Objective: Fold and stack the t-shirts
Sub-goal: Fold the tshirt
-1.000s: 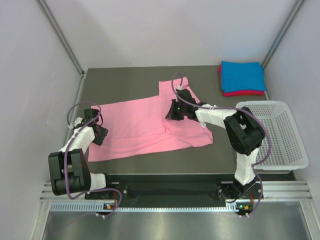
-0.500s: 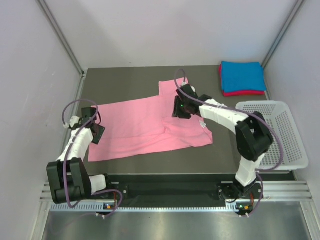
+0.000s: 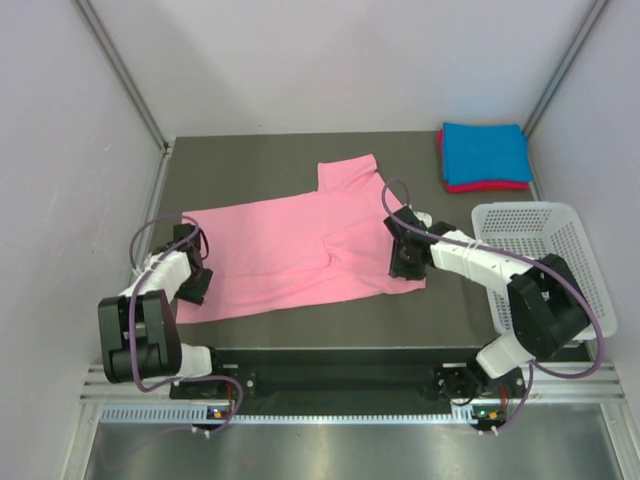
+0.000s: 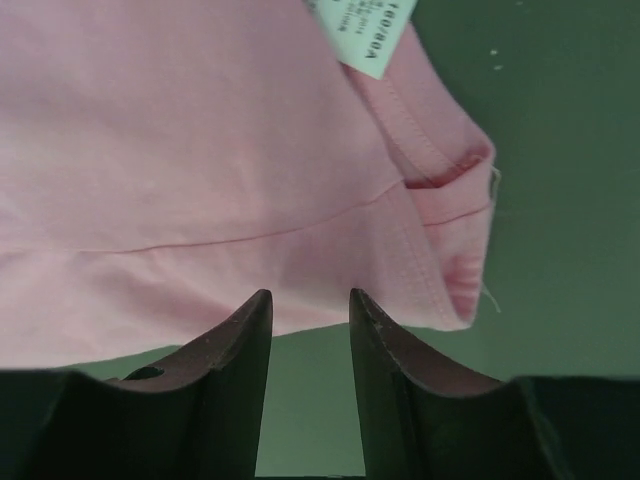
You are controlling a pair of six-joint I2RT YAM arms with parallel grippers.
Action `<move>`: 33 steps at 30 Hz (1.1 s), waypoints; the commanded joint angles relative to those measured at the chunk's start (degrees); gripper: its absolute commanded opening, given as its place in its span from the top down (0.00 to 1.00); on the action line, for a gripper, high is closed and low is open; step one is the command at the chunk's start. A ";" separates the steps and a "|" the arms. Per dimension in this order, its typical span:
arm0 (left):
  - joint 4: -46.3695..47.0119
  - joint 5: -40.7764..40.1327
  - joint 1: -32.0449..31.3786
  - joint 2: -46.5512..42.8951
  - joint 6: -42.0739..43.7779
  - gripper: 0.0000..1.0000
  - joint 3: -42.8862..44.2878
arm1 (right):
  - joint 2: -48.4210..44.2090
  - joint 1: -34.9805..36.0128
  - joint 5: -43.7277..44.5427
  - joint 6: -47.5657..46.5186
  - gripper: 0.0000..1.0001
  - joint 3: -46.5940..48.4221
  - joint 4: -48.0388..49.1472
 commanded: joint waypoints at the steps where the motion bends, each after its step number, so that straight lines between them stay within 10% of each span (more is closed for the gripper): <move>1: -0.70 -5.09 0.19 3.40 -3.07 0.52 0.13 | -0.47 -1.06 6.14 -1.26 0.63 -1.65 0.92; 19: -0.70 -13.11 0.10 13.78 -4.04 0.52 6.54 | -5.57 -1.15 12.66 2.60 0.68 -13.17 0.92; 33: -9.77 -10.64 0.10 0.26 4.46 0.48 20.69 | -12.24 1.40 14.06 2.52 0.63 -5.45 -6.02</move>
